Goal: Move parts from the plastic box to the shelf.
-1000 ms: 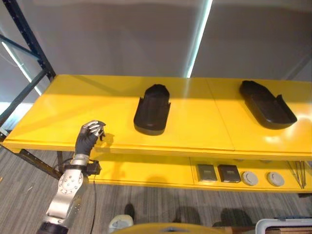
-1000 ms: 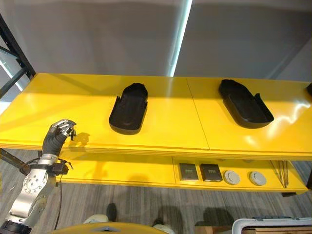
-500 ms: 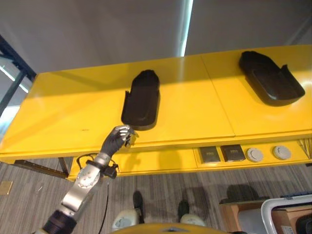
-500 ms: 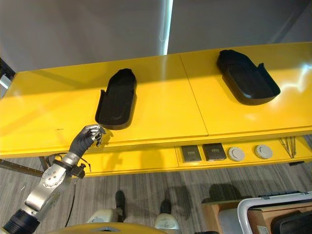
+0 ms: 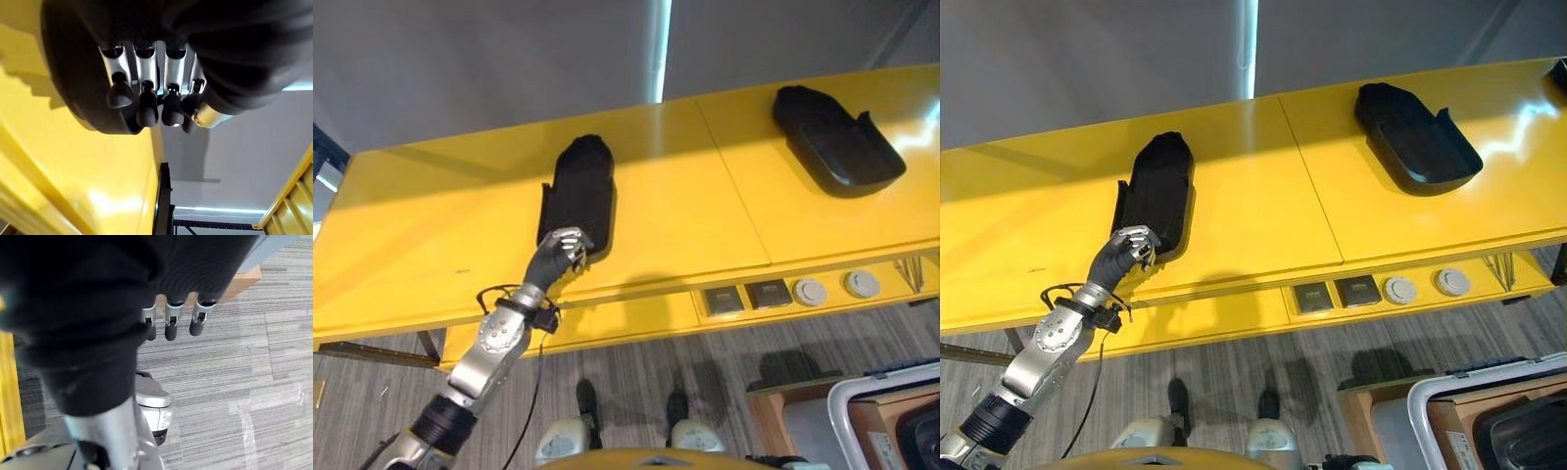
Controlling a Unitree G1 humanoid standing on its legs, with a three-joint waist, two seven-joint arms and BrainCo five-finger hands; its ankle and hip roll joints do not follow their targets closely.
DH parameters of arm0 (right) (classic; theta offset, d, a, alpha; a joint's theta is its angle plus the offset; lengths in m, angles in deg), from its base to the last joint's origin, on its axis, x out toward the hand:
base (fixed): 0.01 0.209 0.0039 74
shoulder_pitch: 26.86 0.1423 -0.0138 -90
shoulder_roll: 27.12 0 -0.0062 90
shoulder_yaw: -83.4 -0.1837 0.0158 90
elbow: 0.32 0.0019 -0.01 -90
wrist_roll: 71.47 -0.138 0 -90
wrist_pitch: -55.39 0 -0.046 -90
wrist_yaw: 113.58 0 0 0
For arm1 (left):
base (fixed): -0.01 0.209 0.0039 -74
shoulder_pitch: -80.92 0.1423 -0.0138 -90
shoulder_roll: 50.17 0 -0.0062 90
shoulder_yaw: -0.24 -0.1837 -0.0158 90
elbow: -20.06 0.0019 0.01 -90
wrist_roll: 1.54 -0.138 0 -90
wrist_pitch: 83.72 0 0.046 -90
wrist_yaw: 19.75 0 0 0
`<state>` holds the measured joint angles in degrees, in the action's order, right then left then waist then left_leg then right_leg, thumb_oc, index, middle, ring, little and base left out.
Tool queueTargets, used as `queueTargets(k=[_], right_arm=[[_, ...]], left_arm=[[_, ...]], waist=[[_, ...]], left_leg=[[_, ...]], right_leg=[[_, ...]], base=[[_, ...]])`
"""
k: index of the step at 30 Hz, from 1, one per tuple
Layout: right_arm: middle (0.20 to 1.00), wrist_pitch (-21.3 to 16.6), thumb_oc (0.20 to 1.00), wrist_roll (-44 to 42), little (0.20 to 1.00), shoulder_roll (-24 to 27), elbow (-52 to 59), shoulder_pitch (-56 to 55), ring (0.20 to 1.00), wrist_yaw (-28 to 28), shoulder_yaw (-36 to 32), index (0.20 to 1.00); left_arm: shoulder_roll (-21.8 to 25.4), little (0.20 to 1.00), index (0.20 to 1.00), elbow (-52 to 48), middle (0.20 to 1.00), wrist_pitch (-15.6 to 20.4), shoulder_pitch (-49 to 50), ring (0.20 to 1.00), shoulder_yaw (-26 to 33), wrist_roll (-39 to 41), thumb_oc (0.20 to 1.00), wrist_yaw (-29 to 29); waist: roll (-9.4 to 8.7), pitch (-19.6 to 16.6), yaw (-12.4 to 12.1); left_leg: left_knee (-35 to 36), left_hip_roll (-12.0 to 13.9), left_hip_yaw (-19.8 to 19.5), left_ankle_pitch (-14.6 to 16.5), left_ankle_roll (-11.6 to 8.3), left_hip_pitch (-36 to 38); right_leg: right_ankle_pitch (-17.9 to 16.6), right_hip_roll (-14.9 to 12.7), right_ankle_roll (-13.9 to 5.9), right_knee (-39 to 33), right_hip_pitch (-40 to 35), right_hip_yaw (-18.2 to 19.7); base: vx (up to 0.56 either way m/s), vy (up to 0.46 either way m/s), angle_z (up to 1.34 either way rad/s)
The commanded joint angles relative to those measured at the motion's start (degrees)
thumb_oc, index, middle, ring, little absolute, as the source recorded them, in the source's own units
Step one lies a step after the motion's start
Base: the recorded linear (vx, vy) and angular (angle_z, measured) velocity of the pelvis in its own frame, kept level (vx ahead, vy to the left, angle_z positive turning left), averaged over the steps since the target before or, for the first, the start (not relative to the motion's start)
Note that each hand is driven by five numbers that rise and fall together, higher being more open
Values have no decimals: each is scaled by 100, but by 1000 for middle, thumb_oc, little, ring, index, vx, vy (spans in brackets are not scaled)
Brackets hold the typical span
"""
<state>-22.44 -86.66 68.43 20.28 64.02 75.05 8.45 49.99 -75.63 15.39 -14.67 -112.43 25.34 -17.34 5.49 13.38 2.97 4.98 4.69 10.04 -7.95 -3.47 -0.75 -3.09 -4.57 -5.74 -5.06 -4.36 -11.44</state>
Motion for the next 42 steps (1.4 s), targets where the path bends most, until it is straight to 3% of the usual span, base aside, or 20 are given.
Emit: queueTargets(k=[1,10,25,33,34,42], right_arm=[[1000,-41,1000,97,1000,-435,97,239,1000,6,121,1000],[1000,29,1000,191,1000,-387,169,243,1000,30,136,1000],[1000,-26,1000,195,1000,-347,275,337,1000,63,253,1000],[1000,-43,1000,227,1000,-362,184,263,1000,68,185,1000],[1000,-86,1000,237,1000,-383,109,203,1000,67,113,1000],[1000,-185,1000,162,1000,-517,-45,102,1000,-42,-26,1000]], left_arm=[[-113,200,200,63,200,104,-371,200,-48,173,200,150],[-193,200,200,287,200,-6,-562,200,-127,-88,200,306],[-418,200,200,847,200,198,-1341,200,-133,-312,200,861],[-410,200,200,523,200,560,-1310,200,17,-124,200,515],[-344,1000,1000,101,1000,694,-1149,1000,173,-221,1000,419],[-116,1000,1000,-888,1000,1168,-484,1000,677,-532,1000,508]], waist=[[-175,184,25],[-164,262,114],[-171,559,356],[-183,482,334],[-174,389,263],[-234,-17,-55]], left_leg=[[2,-105,224,631,81,327],[2,-91,277,598,70,329],[2,-48,328,530,50,205],[2,-37,319,536,27,307],[2,-38,305,554,22,363],[2,-60,234,636,12,576]], right_leg=[[-10,24,66,6,144,66],[-5,31,78,6,149,118],[-51,78,106,6,331,328],[-16,81,103,6,213,303],[12,72,98,6,134,248],[100,8,78,6,-182,-42]], base=[[21,4,-3],[25,6,-5],[-5,-2,-3],[18,-8,-4],[31,-9,-2],[-33,2,6]])
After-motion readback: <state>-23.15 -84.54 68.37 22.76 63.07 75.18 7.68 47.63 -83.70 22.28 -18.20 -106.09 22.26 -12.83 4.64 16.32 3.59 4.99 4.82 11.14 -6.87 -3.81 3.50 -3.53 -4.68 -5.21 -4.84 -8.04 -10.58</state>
